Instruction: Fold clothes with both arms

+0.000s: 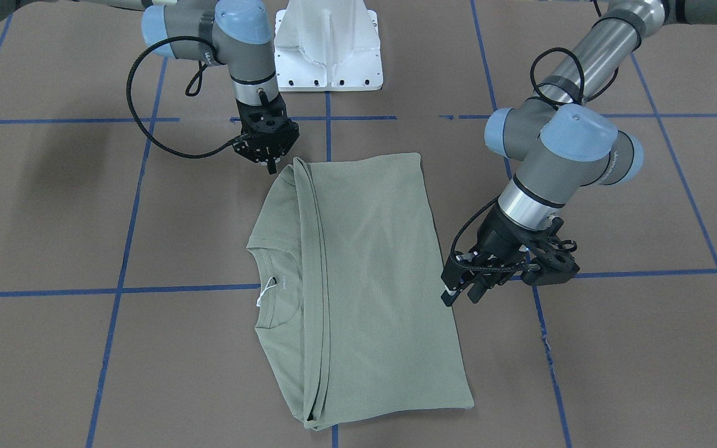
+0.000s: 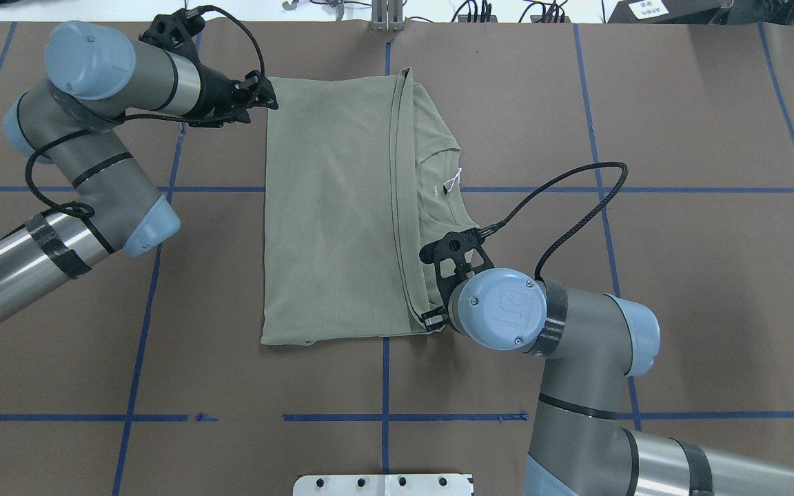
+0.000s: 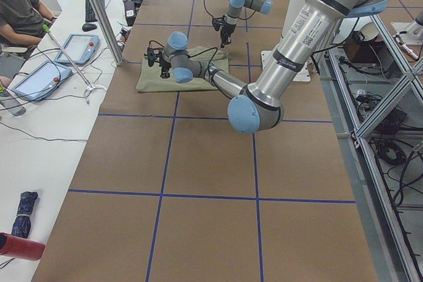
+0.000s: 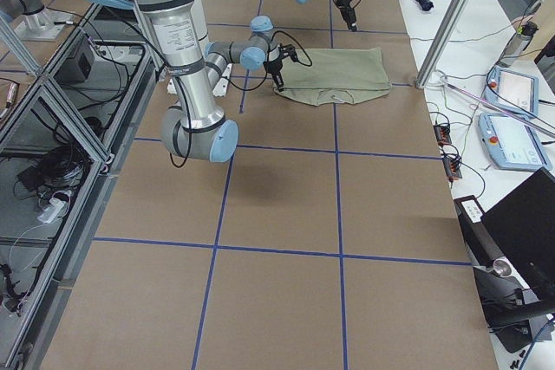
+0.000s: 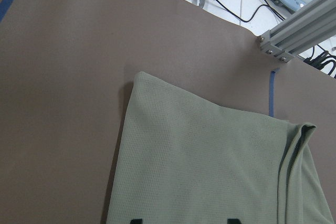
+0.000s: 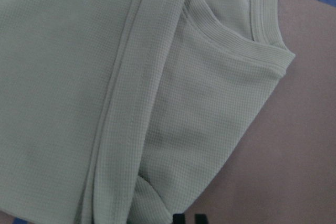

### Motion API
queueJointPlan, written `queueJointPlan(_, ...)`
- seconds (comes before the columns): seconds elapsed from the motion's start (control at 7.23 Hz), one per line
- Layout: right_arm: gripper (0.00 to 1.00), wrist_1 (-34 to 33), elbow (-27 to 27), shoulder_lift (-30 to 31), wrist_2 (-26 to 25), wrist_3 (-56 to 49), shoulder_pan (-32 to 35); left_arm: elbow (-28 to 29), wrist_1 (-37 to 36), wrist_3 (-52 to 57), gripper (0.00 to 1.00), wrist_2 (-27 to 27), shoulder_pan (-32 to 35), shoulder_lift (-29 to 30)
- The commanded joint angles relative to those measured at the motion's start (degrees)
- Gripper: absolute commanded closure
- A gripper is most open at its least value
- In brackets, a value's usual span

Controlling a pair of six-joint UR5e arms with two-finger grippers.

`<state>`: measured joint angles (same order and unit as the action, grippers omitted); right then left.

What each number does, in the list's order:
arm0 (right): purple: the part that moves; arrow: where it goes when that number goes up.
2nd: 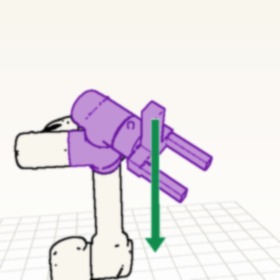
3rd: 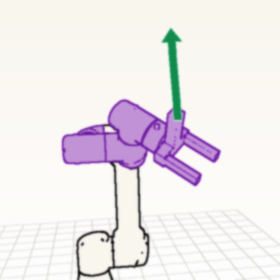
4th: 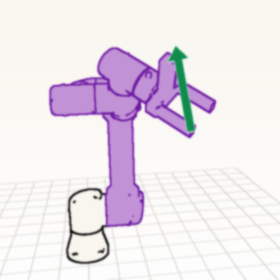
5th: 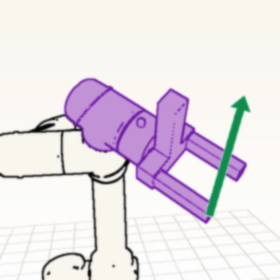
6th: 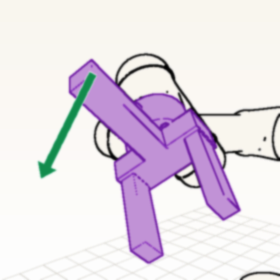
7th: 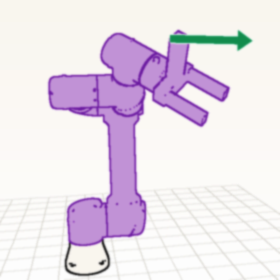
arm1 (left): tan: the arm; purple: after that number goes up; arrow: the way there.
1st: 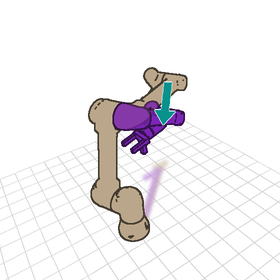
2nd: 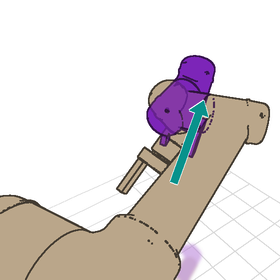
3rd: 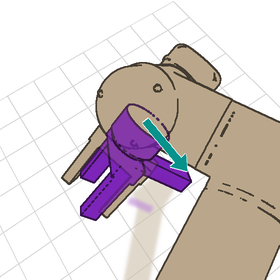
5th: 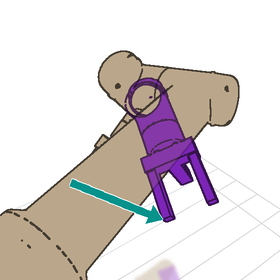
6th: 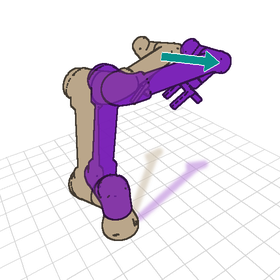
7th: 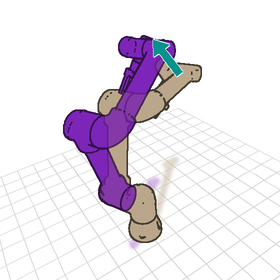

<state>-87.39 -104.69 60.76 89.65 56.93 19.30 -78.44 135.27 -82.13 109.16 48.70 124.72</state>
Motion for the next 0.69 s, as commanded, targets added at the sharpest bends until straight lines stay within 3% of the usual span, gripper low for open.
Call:
queueJointPlan(0.0,0.00,-0.32,4.90,-5.97,-0.09,0.03,0.74,-3.01,0.00,0.04,0.38,0.09,-0.01,-2.70)
queueJointPlan(0.55,0.00,-5.33,10.80,-10.31,-0.43,-0.67,-0.05,-5.06,0.00,0.04,0.38,0.18,-0.01,-4.57)
